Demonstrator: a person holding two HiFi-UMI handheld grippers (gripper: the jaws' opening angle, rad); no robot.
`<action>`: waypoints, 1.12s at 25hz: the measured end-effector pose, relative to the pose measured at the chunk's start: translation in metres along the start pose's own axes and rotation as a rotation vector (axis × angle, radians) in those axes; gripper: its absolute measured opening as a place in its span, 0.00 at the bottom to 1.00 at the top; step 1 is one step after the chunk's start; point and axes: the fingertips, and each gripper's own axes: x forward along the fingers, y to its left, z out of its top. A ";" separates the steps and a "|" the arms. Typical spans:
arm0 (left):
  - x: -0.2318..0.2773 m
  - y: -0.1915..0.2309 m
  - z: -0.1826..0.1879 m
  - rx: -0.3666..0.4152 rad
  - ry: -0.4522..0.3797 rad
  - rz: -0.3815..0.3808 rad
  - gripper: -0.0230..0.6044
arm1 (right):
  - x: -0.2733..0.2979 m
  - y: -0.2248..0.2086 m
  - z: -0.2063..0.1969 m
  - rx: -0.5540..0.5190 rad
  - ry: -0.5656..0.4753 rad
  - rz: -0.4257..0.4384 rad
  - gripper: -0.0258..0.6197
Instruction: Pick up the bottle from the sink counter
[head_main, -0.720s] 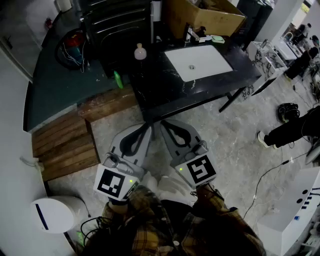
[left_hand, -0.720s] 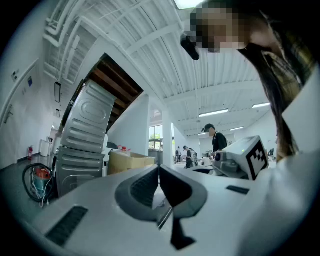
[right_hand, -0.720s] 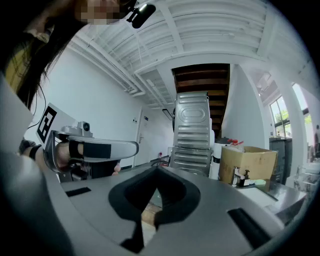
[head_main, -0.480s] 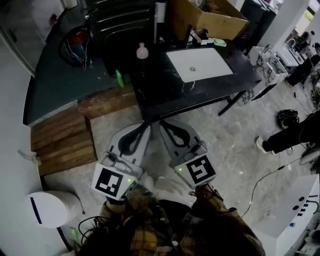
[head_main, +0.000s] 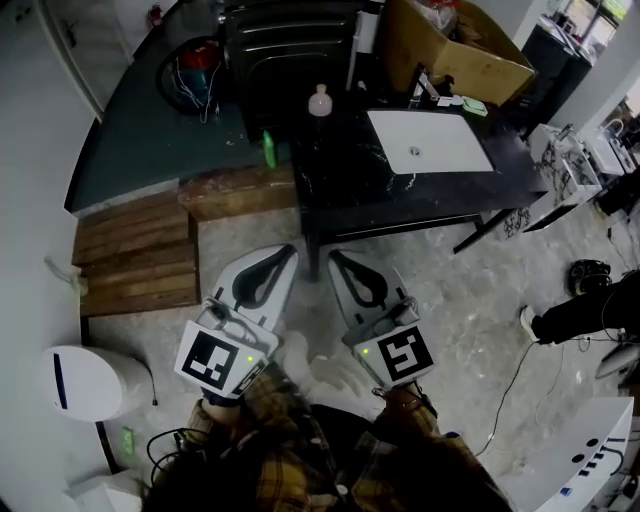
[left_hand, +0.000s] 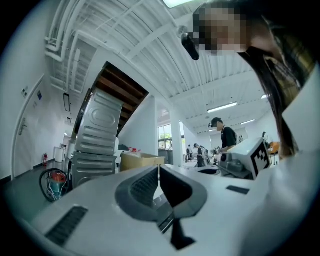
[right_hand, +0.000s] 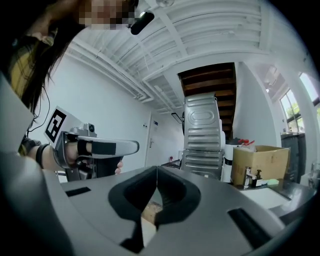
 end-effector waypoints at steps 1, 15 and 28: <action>0.001 0.004 -0.001 -0.007 -0.005 0.003 0.07 | 0.004 -0.001 -0.002 -0.001 0.010 0.005 0.07; 0.081 0.142 -0.018 -0.044 -0.037 -0.040 0.07 | 0.148 -0.054 -0.018 -0.050 0.091 -0.011 0.07; 0.135 0.244 -0.032 -0.034 -0.038 -0.189 0.07 | 0.249 -0.109 -0.023 -0.060 0.107 -0.178 0.07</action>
